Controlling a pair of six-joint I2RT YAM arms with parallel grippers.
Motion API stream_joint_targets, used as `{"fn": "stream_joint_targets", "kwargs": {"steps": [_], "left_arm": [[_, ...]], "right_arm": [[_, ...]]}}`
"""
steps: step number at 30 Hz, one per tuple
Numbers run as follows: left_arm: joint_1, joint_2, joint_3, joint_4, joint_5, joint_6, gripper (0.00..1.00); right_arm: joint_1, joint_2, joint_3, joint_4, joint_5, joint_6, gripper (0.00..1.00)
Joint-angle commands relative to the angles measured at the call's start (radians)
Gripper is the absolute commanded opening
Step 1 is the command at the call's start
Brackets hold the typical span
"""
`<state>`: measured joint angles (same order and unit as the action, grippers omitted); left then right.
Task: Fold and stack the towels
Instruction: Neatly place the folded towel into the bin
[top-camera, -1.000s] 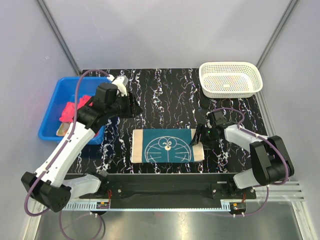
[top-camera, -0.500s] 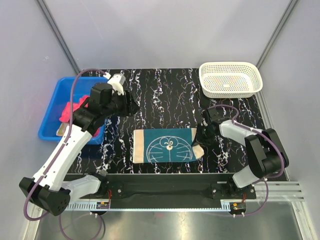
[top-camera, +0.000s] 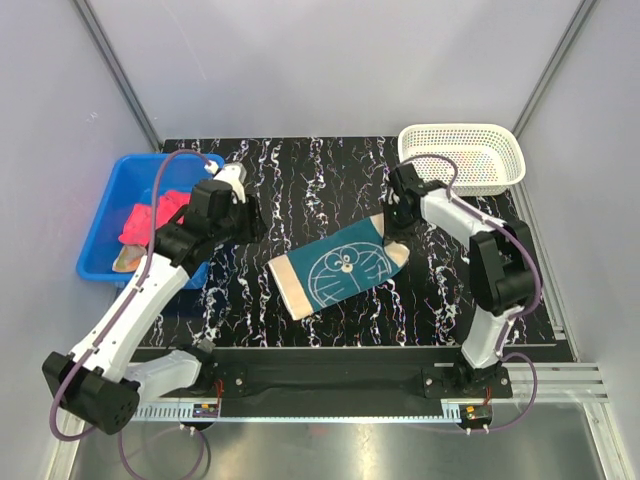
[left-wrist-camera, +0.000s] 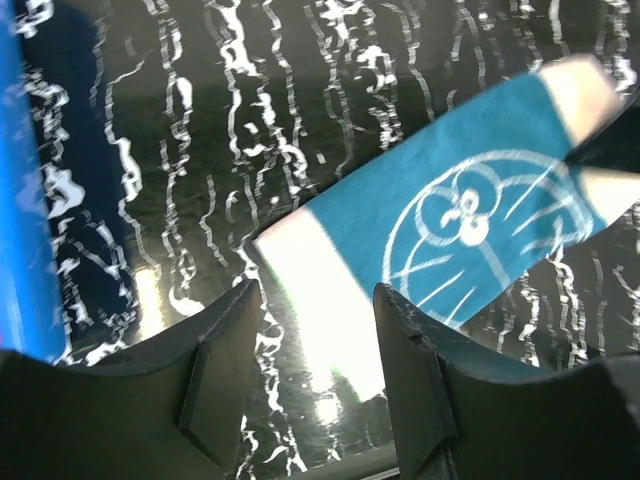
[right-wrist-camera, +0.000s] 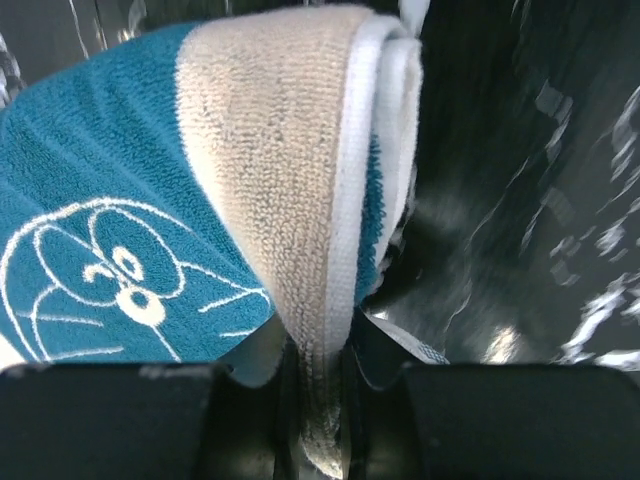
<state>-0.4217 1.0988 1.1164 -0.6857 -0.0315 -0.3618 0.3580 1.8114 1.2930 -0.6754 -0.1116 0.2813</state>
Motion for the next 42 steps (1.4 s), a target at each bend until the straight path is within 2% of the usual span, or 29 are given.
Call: {"fn": "stream_joint_targets", "kwargs": {"steps": [1, 6, 10, 15, 16, 20, 26, 31, 42], "left_arm": [[0.006, -0.054, -0.041, 0.067, -0.076, 0.023, 0.54], [0.004, -0.031, -0.053, 0.072, -0.068, 0.024, 0.55], [0.006, -0.004, -0.040, 0.061, -0.062, 0.029, 0.55], [0.006, 0.012, -0.040, 0.061, -0.045, 0.027, 0.55], [0.006, 0.015, -0.040, 0.060, -0.044, 0.027, 0.55], [0.006, 0.024, -0.040, 0.055, -0.042, 0.029, 0.55], [0.006, 0.029, -0.044, 0.052, -0.044, 0.032, 0.56], [0.006, 0.033, -0.044, 0.048, -0.022, 0.034, 0.56], [0.006, 0.062, -0.033, 0.046, 0.007, 0.029, 0.56]], "right_arm": [[-0.005, 0.089, 0.208, -0.116, 0.104, -0.129, 0.05], [-0.066, 0.199, 0.472, -0.202, 0.165, -0.171, 0.04], [-0.120, 0.281, 0.664, -0.242, 0.145, -0.206, 0.04], [-0.172, 0.440, 0.994, -0.315, 0.113, -0.248, 0.02], [-0.188, 0.497, 1.107, -0.349, 0.084, -0.245, 0.02], [-0.220, 0.591, 1.306, -0.371, 0.021, -0.219, 0.02], [-0.330, 0.566, 1.295, -0.242, -0.088, -0.128, 0.00], [-0.445, 0.606, 1.348, -0.216, -0.138, -0.105, 0.00], [-0.567, 0.687, 1.376, -0.147, -0.135, -0.119, 0.00]]}}
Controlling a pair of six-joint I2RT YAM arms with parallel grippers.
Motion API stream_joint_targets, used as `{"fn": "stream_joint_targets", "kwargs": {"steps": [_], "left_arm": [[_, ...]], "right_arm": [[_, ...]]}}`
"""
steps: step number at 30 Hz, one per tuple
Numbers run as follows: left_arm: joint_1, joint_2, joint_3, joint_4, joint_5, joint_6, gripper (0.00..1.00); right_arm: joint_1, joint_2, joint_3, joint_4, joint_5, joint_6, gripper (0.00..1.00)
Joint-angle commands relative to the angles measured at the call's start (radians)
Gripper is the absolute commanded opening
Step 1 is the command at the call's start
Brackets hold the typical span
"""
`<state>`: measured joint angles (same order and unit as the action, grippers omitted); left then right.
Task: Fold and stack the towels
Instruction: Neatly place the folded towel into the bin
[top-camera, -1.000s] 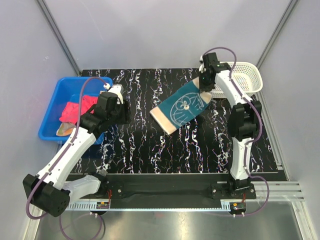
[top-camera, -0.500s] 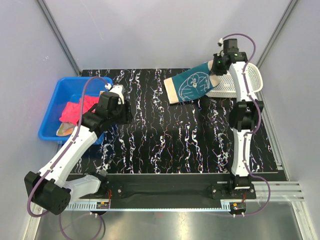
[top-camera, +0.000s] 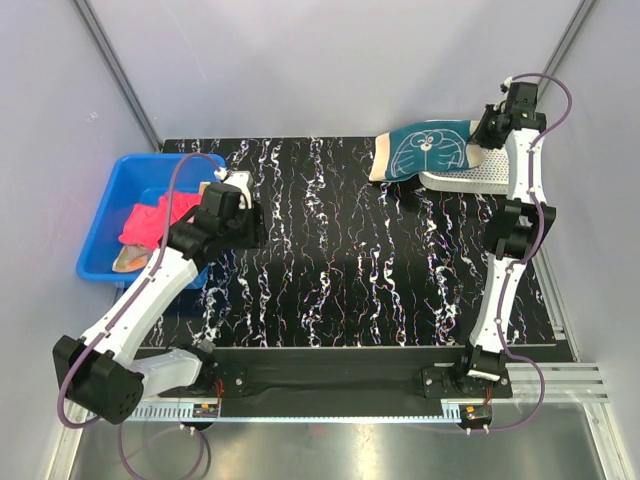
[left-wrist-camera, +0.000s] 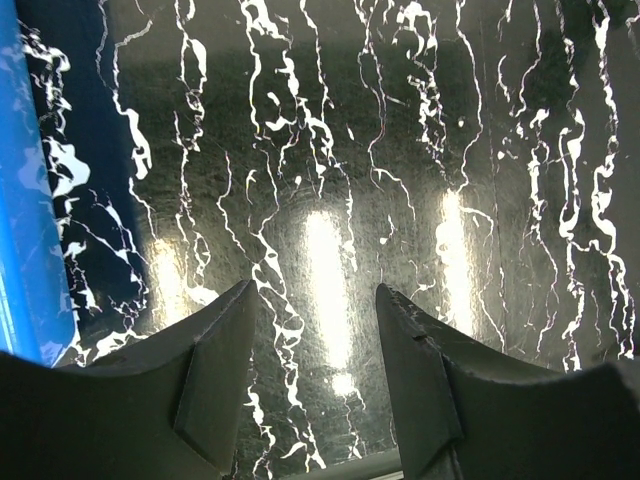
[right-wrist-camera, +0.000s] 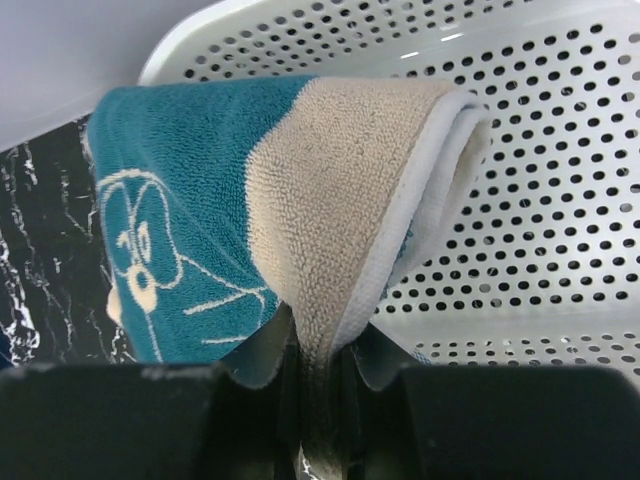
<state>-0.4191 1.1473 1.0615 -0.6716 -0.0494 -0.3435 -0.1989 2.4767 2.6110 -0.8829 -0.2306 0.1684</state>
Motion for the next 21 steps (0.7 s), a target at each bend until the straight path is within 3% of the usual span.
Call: {"fn": "stream_joint_targets", "kwargs": {"steps": [1, 21], "left_arm": [[0.005, 0.020, 0.022, 0.029, 0.023, 0.011, 0.56], [0.003, 0.068, 0.032, 0.038, 0.043, 0.008, 0.56]], "right_arm": [[-0.014, 0.037, 0.070, 0.065, 0.003, -0.012, 0.00], [-0.111, 0.133, 0.089, 0.226, 0.223, -0.147, 0.00]]}}
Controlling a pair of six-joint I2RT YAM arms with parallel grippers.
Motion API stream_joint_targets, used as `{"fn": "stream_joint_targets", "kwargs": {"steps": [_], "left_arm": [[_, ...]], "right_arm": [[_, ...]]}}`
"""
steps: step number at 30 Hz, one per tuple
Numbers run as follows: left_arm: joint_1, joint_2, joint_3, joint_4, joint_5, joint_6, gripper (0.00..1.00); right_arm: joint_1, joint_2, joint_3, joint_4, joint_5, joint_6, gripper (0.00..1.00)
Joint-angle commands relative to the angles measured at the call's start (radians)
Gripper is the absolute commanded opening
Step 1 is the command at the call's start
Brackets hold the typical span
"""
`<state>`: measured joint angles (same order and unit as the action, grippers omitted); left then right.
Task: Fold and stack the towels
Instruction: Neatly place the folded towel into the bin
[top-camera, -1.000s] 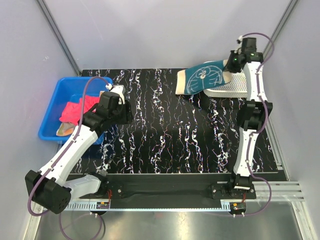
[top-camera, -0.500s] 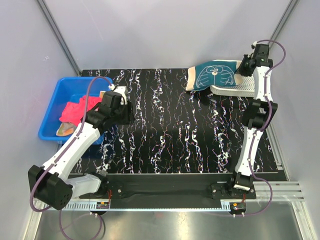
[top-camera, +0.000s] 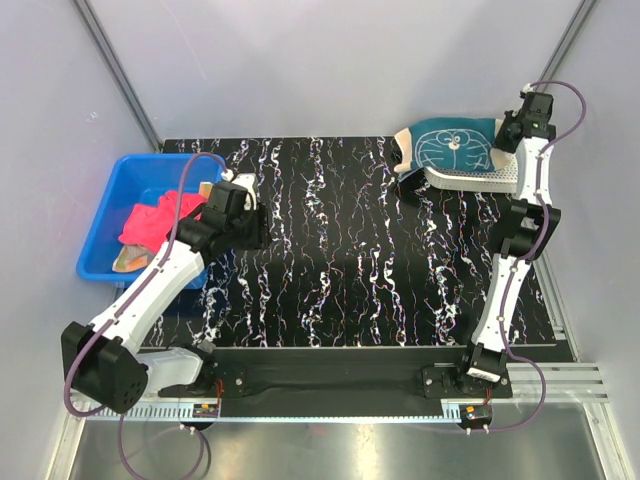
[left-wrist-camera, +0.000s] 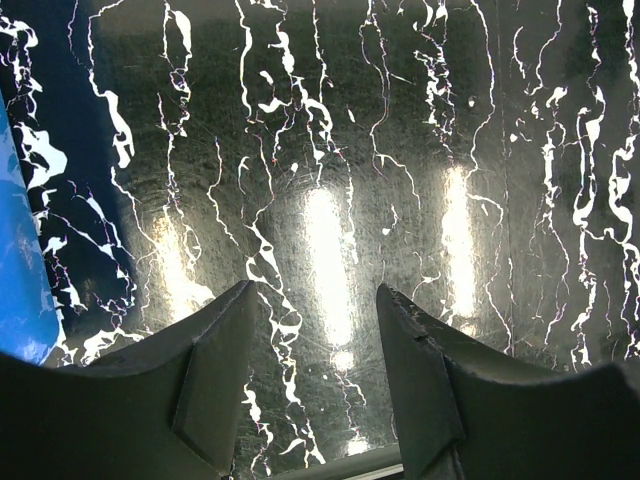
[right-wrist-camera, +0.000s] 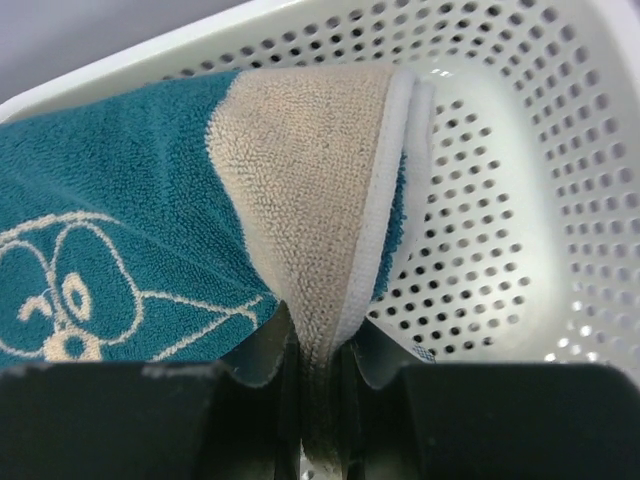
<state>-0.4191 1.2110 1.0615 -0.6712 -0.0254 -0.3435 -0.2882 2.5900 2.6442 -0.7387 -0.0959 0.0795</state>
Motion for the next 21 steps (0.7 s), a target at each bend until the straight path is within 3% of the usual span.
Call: {"fn": "stream_joint_targets", "kwargs": {"steps": [1, 18, 19, 20, 21], "left_arm": [[0.003, 0.007, 0.032, 0.039, 0.019, 0.009, 0.56], [0.003, 0.016, 0.038, 0.038, 0.050, 0.008, 0.57], [0.003, 0.015, 0.037, 0.044, 0.054, 0.008, 0.58], [0.003, 0.013, 0.037, 0.048, 0.055, 0.003, 0.58], [0.005, 0.012, 0.035, 0.050, 0.055, 0.003, 0.59]], "right_arm": [[-0.023, 0.033, 0.062, 0.079, 0.114, -0.067, 0.00], [-0.043, 0.100, 0.068, 0.212, 0.211, -0.135, 0.00], [-0.043, 0.105, 0.069, 0.217, 0.222, -0.150, 0.02], [-0.045, 0.110, 0.069, 0.222, 0.232, -0.158, 0.18], [-0.045, 0.110, 0.066, 0.225, 0.229, -0.167, 0.28]]}}
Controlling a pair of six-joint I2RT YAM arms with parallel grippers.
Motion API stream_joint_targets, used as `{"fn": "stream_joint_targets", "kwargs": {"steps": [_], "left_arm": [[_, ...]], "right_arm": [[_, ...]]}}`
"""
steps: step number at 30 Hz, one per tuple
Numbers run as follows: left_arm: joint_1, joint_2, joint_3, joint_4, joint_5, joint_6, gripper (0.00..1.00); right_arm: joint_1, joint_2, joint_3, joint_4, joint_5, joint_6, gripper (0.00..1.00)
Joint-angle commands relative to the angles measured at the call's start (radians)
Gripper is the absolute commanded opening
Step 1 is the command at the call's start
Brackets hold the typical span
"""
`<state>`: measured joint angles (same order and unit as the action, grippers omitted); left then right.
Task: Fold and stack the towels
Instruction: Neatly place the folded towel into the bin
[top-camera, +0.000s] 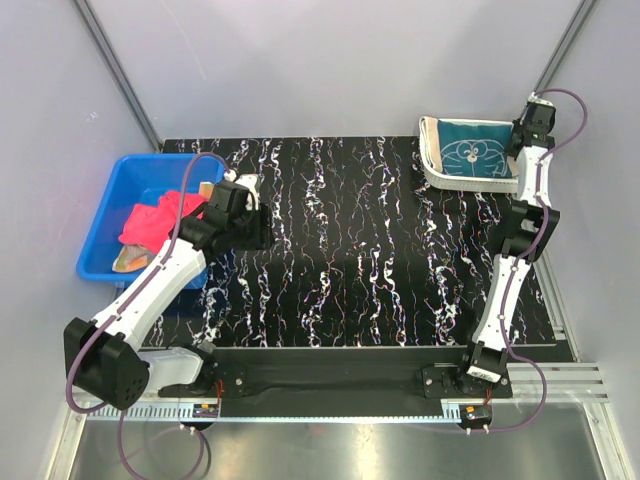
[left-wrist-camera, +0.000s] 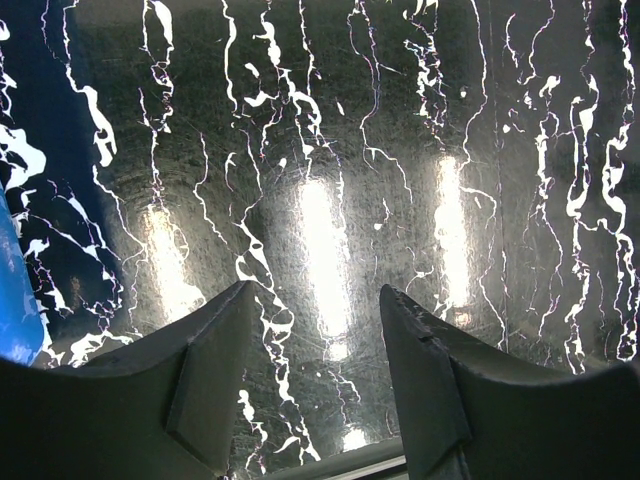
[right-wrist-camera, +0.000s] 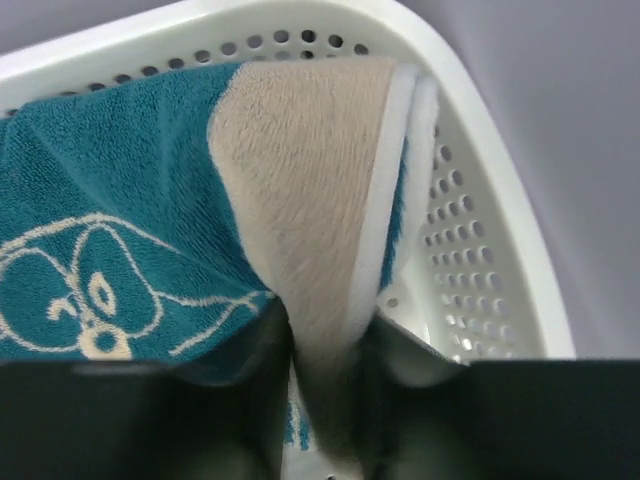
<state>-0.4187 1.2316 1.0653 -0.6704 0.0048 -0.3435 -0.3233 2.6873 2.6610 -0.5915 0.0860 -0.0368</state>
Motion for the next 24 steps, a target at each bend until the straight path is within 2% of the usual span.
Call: {"fn": "stream_joint_targets", "kwargs": {"steps": [1, 3, 9, 10, 12, 15, 19, 24], "left_arm": [[0.004, -0.006, 0.032, 0.052, 0.027, 0.003, 0.59], [0.003, -0.007, 0.036, 0.051, 0.030, 0.005, 0.60], [0.004, -0.036, 0.053, 0.038, 0.021, -0.003, 0.60], [0.003, -0.043, 0.062, 0.028, 0.017, -0.005, 0.61], [0.003, -0.066, 0.082, 0.000, -0.002, -0.014, 0.61], [0.004, -0.093, 0.143, -0.053, -0.119, -0.037, 0.61], [0.030, -0.096, 0.255, -0.135, -0.316, -0.098, 0.61], [0.193, -0.021, 0.360, -0.250, -0.367, -0.115, 0.63]], "right_arm": [[-0.010, 0.013, 0.050, 0.081, 0.037, -0.064, 0.39], [-0.008, -0.001, 0.040, 0.085, 0.011, -0.067, 0.56], [0.041, -0.133, -0.031, 0.107, 0.029, -0.018, 0.78], [0.059, -0.156, -0.048, 0.119, 0.067, -0.043, 0.85], [0.122, -0.214, -0.065, 0.110, 0.159, -0.075, 0.87], [0.187, -0.301, -0.072, 0.043, 0.181, -0.054, 1.00], [0.366, -0.476, -0.217, 0.004, 0.152, 0.034, 1.00], [0.570, -0.720, -0.524, 0.021, 0.043, 0.170, 1.00]]}}
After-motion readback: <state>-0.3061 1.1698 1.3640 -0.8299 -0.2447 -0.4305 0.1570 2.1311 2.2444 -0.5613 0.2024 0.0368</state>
